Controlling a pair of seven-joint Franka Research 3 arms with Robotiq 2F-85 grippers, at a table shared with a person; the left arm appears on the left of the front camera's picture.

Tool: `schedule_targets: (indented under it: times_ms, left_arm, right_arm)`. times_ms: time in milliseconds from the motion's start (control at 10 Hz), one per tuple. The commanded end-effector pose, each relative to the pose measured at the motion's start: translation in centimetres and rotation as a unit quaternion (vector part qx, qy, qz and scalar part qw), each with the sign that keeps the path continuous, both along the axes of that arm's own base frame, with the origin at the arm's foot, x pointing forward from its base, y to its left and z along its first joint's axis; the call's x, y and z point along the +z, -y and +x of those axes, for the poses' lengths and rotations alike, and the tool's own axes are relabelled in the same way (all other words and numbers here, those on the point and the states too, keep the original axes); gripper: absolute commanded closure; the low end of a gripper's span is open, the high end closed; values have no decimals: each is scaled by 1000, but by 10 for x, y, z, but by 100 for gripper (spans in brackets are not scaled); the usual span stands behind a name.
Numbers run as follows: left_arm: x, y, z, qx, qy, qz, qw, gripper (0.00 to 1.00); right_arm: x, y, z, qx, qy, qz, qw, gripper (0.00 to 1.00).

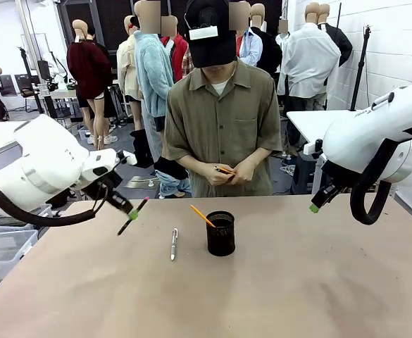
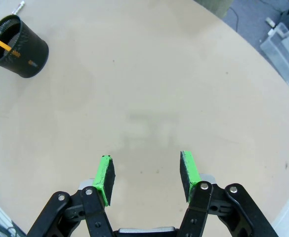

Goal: Place the pens into the pen holder.
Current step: Pick up a writing instrument from the table and place it into the Pen holder.

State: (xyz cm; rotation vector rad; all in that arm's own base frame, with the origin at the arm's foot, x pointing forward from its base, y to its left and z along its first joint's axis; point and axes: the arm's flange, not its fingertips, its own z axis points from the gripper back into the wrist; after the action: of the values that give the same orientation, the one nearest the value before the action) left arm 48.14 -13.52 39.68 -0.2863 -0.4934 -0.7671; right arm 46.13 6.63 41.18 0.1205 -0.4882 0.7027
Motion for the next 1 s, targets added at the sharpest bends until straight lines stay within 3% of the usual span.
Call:
schedule_targets:
  times_ms: [0, 300, 500, 900]
  left_arm:
    - [-27, -37, -19, -146, 58, -120, 980, 100]
    - [-19, -10, -16, -199, 137, -198, 950, 100]
    - [-14, 9, -4, -239, 180, -253, 920, 100]
    - [-19, 40, 15, -261, 201, -319, 888, 100]
  right_arm:
    - [-4, 3, 0, 7, 10, 8, 1000, 33]
    - [-4, 3, 0, 7, 10, 8, 1000, 33]
    - [-4, 3, 0, 7, 10, 8, 1000, 33]
    - [-4, 3, 0, 7, 10, 8, 1000, 33]
